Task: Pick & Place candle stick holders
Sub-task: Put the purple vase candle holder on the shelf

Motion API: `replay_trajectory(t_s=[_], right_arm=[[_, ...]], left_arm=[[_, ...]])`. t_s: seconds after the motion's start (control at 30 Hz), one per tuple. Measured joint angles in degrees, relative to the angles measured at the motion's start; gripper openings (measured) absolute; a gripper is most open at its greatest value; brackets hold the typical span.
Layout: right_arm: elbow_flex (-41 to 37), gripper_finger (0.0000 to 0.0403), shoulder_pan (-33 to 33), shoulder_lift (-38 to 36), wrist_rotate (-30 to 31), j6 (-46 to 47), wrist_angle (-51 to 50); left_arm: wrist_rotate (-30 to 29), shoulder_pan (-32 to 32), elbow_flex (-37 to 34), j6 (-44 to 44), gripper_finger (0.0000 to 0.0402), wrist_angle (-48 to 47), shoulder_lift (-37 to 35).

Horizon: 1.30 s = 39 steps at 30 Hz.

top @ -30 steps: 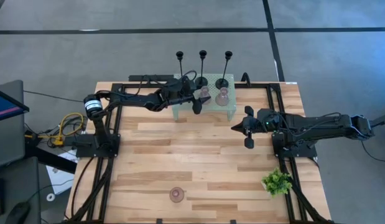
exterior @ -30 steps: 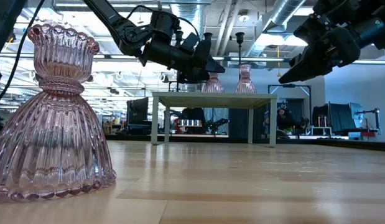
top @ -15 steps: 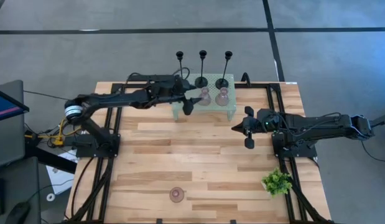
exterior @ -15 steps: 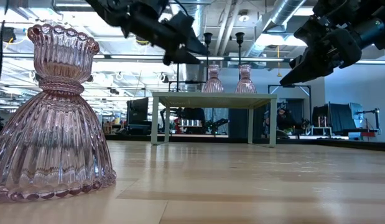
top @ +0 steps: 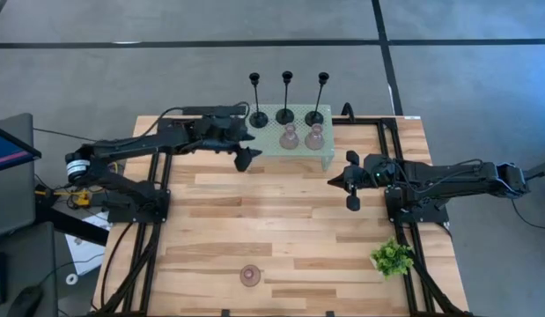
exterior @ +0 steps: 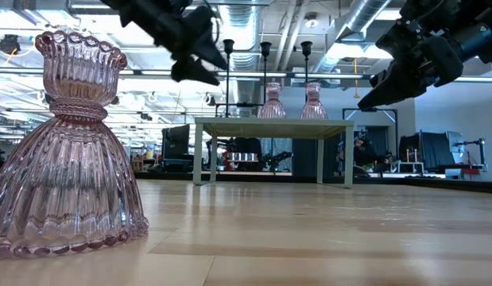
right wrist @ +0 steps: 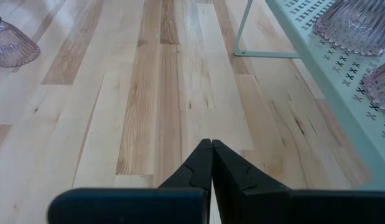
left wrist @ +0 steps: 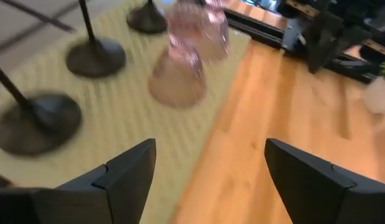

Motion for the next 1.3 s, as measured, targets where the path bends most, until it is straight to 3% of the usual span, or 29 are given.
replay_trajectory(t_s=[0.27, 0.57, 0.8, 1.3], right_arm=[[0.00, 0.0000, 0.00, 0.02, 0.00, 0.00, 0.02], [0.00, 0.0000, 0.00, 0.02, 0.00, 0.00, 1.31], [0.01, 0.0000, 0.00, 0.02, 0.00, 1.77, 1.33], [0.02, 0.0000, 0.00, 0.02, 0.00, 1.95, 1.31]], left_arm=[[10.04, -3.84, -12.15, -1.51, 0.0283, 0.45, -5.79], [10.68, -18.69, -24.53, 1.77, 0.0248, 17.16, -12.08], [10.22, -28.72, -29.38, 12.31, 0.0222, 19.46, -15.92], [8.81, -29.97, -32.02, 12.31, 0.0199, 19.96, -16.08]])
